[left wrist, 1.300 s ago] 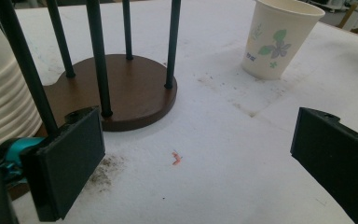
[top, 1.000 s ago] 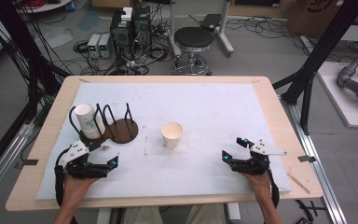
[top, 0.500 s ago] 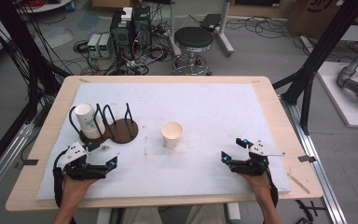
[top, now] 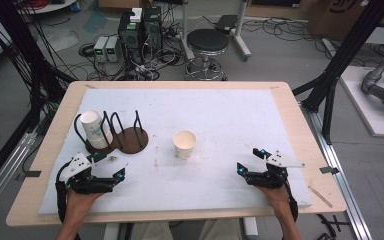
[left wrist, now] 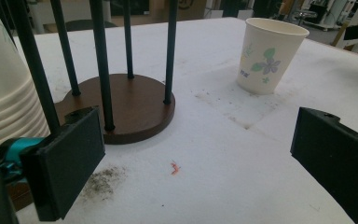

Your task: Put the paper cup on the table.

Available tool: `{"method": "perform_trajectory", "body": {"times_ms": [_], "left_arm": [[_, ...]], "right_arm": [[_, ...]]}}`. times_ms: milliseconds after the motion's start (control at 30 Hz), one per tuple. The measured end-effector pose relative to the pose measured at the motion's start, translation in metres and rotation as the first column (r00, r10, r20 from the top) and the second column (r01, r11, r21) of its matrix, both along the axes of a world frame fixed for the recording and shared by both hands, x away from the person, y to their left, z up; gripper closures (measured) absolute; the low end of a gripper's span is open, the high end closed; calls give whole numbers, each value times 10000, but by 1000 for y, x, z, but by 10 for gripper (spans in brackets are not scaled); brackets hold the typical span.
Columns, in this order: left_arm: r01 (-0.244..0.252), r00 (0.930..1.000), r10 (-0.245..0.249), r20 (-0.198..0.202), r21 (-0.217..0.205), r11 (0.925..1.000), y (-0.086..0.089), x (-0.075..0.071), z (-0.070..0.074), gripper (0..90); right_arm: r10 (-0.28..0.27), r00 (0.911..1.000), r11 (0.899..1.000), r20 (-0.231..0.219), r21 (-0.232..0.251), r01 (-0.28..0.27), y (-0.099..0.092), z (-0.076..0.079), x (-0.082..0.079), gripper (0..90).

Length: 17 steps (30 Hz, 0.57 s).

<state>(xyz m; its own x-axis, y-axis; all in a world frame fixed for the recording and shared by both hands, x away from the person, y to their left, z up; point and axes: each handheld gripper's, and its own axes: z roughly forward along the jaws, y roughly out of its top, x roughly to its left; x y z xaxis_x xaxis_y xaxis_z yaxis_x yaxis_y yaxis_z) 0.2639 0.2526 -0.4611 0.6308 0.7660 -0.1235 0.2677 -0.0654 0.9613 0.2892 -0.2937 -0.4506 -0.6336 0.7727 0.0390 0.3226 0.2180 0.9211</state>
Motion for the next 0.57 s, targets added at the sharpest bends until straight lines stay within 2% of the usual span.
{"method": "perform_trajectory", "body": {"times_ms": [567], "left_arm": [[-36, 10000, 36, -41, 100, 9999, -1, 1, 0, 28]], "right_arm": [[113, 9999, 9999, -57, -121, -113, 1, 0, 1, 153]]}}
